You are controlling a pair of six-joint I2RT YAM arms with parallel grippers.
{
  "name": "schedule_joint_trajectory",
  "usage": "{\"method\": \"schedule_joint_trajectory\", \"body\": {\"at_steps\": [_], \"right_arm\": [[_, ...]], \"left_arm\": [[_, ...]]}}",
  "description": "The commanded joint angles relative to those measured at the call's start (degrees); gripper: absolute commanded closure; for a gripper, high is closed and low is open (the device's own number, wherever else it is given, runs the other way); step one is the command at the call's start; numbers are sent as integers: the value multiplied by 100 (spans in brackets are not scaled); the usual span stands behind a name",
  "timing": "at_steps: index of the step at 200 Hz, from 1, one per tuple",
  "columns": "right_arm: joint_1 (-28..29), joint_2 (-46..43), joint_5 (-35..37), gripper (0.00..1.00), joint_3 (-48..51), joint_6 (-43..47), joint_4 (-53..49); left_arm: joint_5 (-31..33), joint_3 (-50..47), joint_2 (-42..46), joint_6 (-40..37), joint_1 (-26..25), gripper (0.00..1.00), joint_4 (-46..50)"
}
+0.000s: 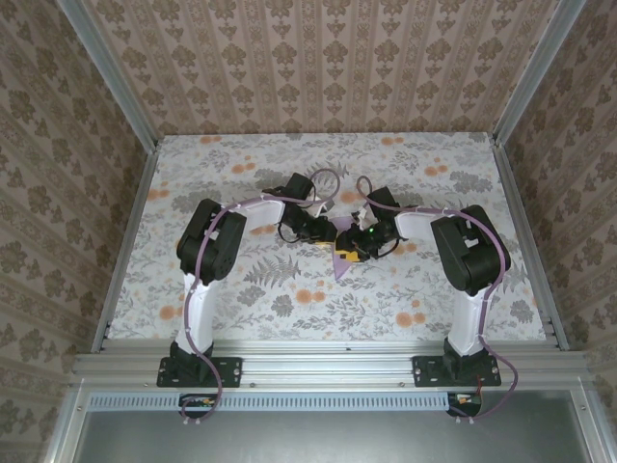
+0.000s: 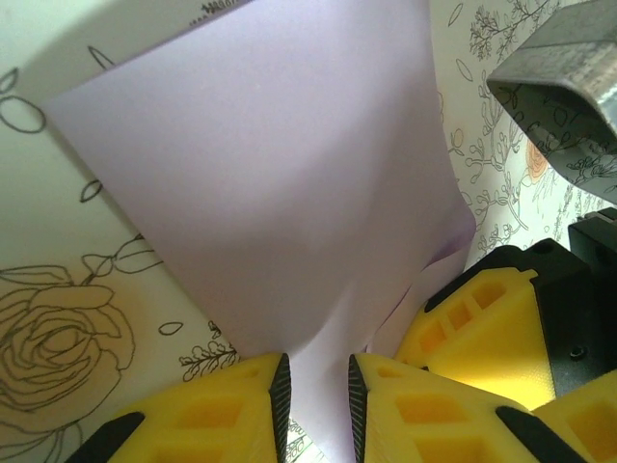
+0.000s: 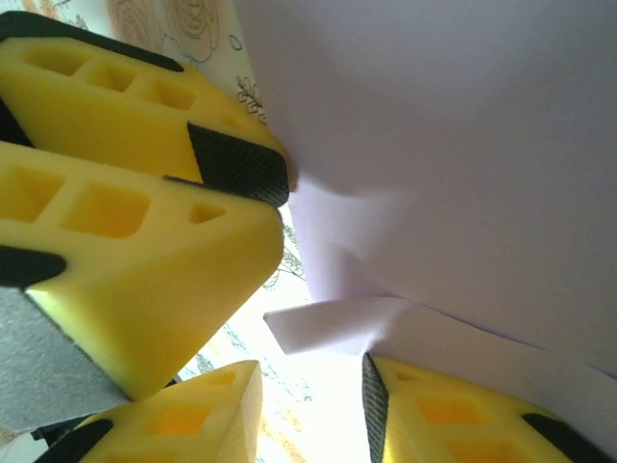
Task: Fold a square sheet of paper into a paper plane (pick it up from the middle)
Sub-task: Third fold the triangle at the center of the table.
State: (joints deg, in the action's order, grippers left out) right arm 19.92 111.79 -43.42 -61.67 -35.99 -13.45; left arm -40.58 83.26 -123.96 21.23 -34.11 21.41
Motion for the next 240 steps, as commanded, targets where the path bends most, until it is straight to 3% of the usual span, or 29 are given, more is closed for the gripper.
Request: {"method": "schedule_joint_trajectory", "body": {"at_steps": [1, 81, 181, 240], "right_arm": [[46, 220, 404, 62, 184, -12, 34], [42, 212, 281, 63, 327, -40, 316], [41, 231, 217, 85, 378, 13, 396], [38, 247, 186, 89, 387, 4, 431]], "left_arm": [[-81, -17, 20, 82, -122, 74, -37], [64, 136, 424, 15, -8, 69, 315], [193, -195, 670, -58, -114, 67, 703], [331, -197, 577, -155, -140, 69, 839]]}}
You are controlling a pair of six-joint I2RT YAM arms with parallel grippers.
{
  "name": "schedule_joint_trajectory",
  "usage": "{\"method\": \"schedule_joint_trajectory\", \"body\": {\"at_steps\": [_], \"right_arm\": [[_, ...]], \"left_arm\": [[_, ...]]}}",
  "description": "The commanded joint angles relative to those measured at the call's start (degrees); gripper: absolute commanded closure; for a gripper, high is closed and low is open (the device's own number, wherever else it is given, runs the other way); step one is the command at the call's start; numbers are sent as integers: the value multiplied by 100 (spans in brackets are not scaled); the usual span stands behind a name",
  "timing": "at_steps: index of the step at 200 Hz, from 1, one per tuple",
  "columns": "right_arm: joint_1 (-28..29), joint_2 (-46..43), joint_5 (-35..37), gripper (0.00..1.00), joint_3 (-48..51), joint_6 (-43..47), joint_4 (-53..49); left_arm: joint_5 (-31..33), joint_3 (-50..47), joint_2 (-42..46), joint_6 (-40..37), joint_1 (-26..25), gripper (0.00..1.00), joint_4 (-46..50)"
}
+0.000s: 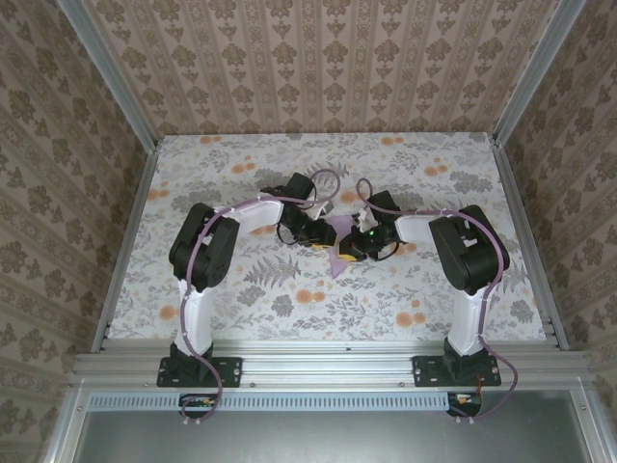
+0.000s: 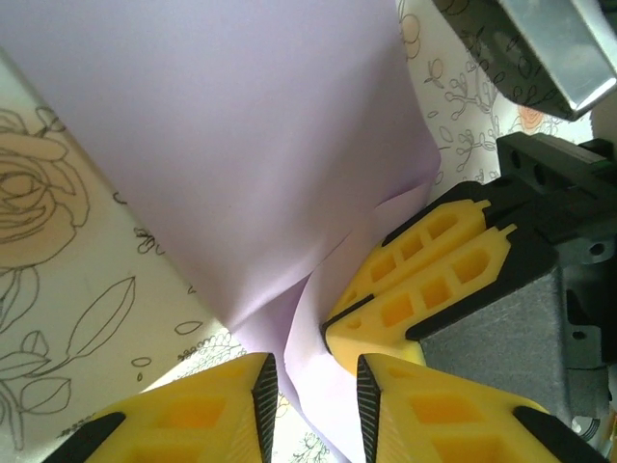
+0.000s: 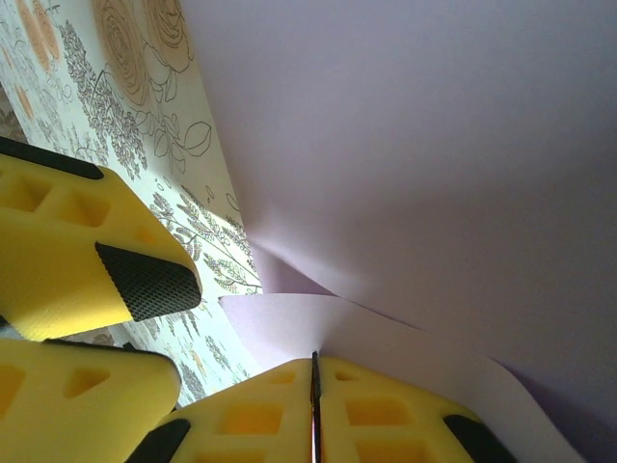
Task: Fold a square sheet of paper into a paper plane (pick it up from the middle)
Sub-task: Third fold the triangle at the center of the table.
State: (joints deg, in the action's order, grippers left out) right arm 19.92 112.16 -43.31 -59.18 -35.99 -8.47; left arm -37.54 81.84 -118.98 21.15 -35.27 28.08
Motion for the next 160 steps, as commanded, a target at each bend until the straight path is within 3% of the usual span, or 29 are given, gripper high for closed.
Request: {"method": "schedule_joint_trajectory", "body": {"at_steps": [1, 160], "right_arm": [[42, 210, 174, 89, 136, 8, -67], [36, 209, 138, 89, 189, 8, -8]], "left_arm": [[27, -55, 73, -151, -24, 69, 176], [331, 197, -315, -225, -103, 74, 295]]}}
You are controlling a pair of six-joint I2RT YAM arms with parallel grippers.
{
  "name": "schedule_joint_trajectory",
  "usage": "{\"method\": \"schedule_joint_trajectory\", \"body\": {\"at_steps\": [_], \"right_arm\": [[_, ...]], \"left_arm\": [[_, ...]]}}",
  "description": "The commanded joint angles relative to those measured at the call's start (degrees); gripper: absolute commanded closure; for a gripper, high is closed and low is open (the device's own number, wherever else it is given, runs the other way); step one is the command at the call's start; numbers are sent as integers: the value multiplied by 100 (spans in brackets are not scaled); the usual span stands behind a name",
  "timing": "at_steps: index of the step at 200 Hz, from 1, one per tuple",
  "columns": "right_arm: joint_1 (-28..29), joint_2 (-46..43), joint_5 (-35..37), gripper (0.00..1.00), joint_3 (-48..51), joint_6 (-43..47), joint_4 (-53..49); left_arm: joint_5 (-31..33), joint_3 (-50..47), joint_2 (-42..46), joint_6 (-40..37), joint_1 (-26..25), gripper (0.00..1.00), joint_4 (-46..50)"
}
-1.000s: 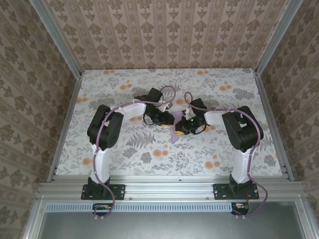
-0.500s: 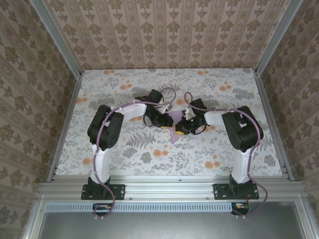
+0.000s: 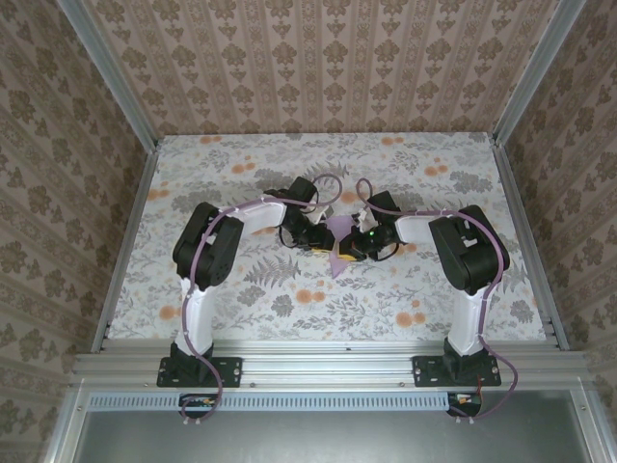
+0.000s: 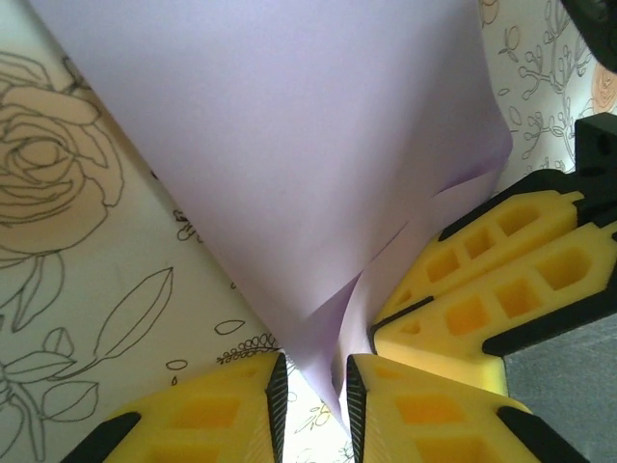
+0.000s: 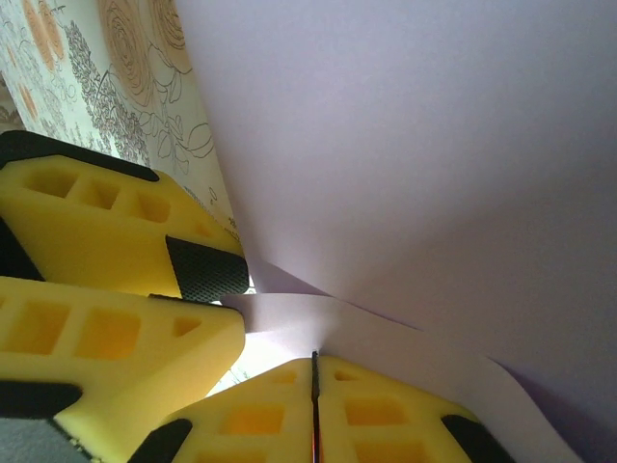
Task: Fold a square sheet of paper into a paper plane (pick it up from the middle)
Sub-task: Third fold the triangle at the center of the table.
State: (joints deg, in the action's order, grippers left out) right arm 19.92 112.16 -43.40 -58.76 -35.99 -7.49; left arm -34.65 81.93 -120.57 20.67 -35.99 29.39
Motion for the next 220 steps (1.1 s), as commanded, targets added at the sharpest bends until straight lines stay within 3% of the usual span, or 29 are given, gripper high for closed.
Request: {"method": "schedule_joint_trajectory", "body": {"at_steps": [1, 122, 220], "right_arm": [[33, 214, 143, 89, 147, 10, -105], [30, 245, 176, 89, 96, 13, -165], [30, 394, 297, 89, 49, 109, -384]], "left_arm": [[44, 188, -158, -184, -31, 74, 164], [364, 433, -288, -392, -93, 83, 480], [532, 525, 216, -262, -93, 79, 575]]}}
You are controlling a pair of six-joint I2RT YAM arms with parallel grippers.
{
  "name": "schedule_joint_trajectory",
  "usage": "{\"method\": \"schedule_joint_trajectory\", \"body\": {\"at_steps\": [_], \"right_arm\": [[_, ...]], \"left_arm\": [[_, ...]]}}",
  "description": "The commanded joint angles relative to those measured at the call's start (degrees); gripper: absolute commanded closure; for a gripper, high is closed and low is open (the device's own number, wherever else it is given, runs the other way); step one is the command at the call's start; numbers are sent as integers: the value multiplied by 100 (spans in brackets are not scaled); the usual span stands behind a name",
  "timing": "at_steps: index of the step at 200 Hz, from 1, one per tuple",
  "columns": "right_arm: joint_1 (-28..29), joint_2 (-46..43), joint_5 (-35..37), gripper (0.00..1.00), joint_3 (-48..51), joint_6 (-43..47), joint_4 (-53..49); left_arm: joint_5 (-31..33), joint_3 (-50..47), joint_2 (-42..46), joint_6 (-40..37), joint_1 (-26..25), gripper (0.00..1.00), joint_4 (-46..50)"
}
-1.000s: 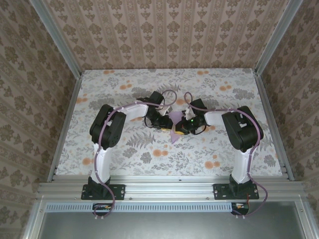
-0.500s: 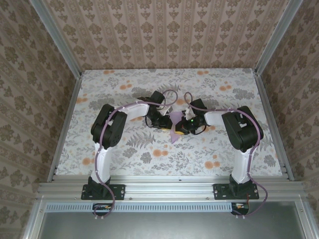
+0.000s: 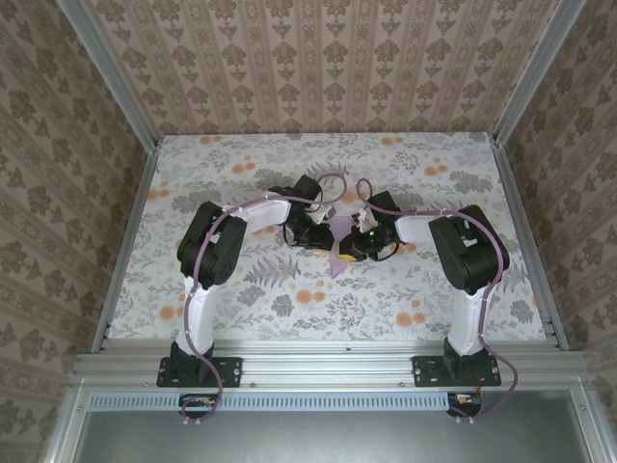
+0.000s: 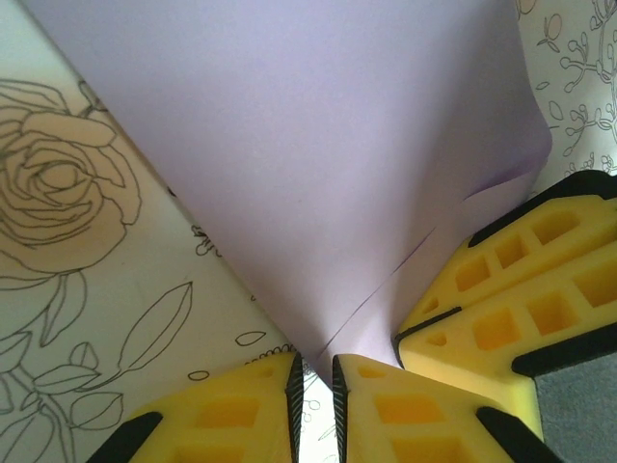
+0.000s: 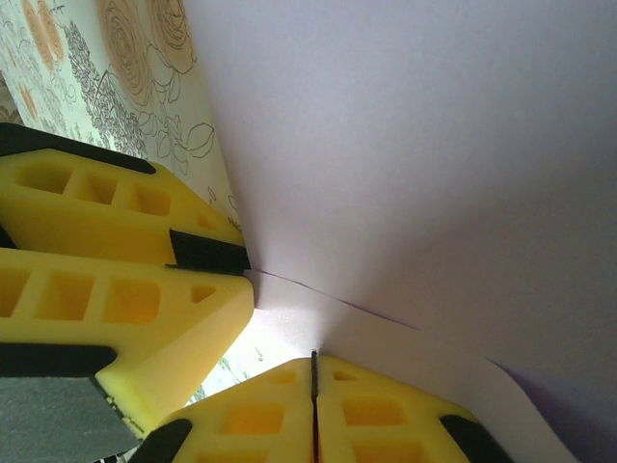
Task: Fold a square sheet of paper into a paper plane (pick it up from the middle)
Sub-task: Third fold the triangle at the center of the table.
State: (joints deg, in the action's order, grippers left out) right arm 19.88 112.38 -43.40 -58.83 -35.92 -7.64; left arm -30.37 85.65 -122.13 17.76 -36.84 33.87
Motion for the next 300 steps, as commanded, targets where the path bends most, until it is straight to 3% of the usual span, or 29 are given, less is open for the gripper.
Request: {"method": "schedule_joint_trajectory", "body": {"at_steps": [1, 56, 139, 300], "right_arm": [[34, 368, 301, 89, 51, 103, -369], [38, 364, 281, 89, 44, 121, -372], [30, 309, 290, 90, 113, 130, -342], [16, 185, 175, 89, 168, 51, -139]], "left_arm": [[98, 149, 381, 27, -12, 79, 124], [-111, 8, 703, 202, -51, 81, 48], [-608, -154, 237, 403, -64, 87, -349], [-272, -249, -222, 220, -43, 89, -306]]}}
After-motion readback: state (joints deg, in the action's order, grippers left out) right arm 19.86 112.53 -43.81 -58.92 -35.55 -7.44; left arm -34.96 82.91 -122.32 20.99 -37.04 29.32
